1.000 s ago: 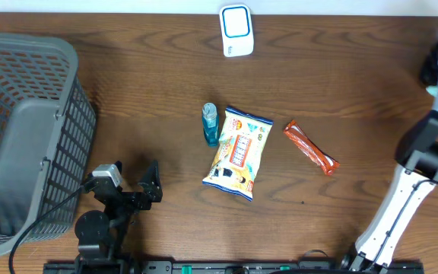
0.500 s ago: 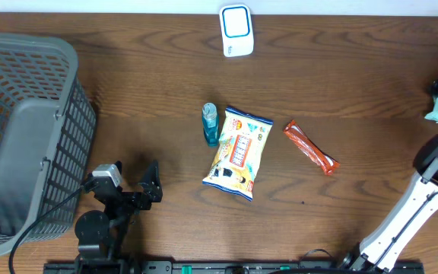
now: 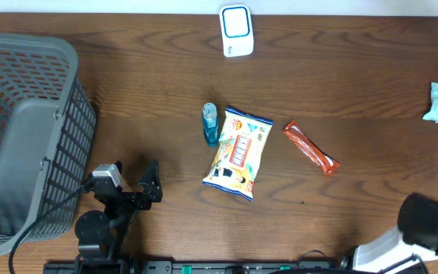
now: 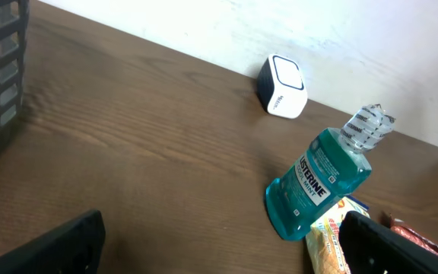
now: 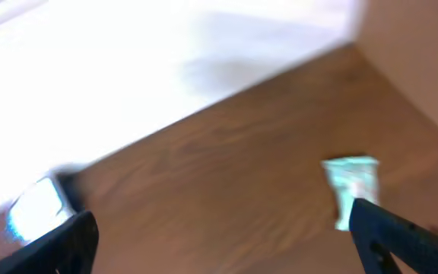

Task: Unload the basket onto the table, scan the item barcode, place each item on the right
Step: 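Move the right gripper down onto the red-orange snack bar packet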

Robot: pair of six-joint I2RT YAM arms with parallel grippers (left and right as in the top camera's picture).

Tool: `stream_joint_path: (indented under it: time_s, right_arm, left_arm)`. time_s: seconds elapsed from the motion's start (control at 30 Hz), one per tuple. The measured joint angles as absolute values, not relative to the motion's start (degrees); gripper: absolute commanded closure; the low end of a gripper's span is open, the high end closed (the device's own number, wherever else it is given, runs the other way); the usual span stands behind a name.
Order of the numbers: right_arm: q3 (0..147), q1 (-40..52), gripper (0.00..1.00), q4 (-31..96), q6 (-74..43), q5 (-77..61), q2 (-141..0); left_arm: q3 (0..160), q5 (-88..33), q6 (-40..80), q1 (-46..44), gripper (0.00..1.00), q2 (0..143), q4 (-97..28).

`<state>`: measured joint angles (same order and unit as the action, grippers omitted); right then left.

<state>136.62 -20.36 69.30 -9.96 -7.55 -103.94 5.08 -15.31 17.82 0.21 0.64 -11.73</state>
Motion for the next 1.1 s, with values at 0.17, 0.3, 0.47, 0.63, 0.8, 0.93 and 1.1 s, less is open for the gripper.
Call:
stream_joint_path:
  time_s: [0.17,0.3,0.47,0.63,0.8,0.93,1.1]
  right_arm:
    - [136.9,-12.4,0.01,79.7,2.4,-16.4,-101.1]
    - [135.0,-6.0,0.01,90.6,10.9,-19.9,-102.0]
    - [125.6,1.1,0.01,93.3,17.2,-21.5,-102.2]
    - [110.6,6.9,0.01,88.6,19.6,-21.0,-102.5]
    - [96.5,10.5,0.01,79.1,17.4,-16.1,-103.1]
    - [89.1,12.0,0.02,74.0,15.6,-13.5,-103.3]
    - [79.9,13.5,0.07,62.9,14.5,-8.1,-103.3]
  left_arm:
    - [5.1,-15.3,17.8,0.2,0.02,0.6,-11.7]
    - [5.1,-15.3,17.8,0.2,0.02,0.6,-11.7]
    - [5.1,-15.3,17.8,0.2,0.02,0.6,-11.7]
    - [5.1,-15.3,17.8,0.2,0.02,0.6,-11.7]
    - [5.1,-15.3,17.8,0.2,0.02,0.6,-11.7]
    - [5.1,-15.3,17.8,0.2,0.02,0.6,-11.7]
    - [5.1,-15.3,17.8,0.2,0.02,0.6,-11.7]
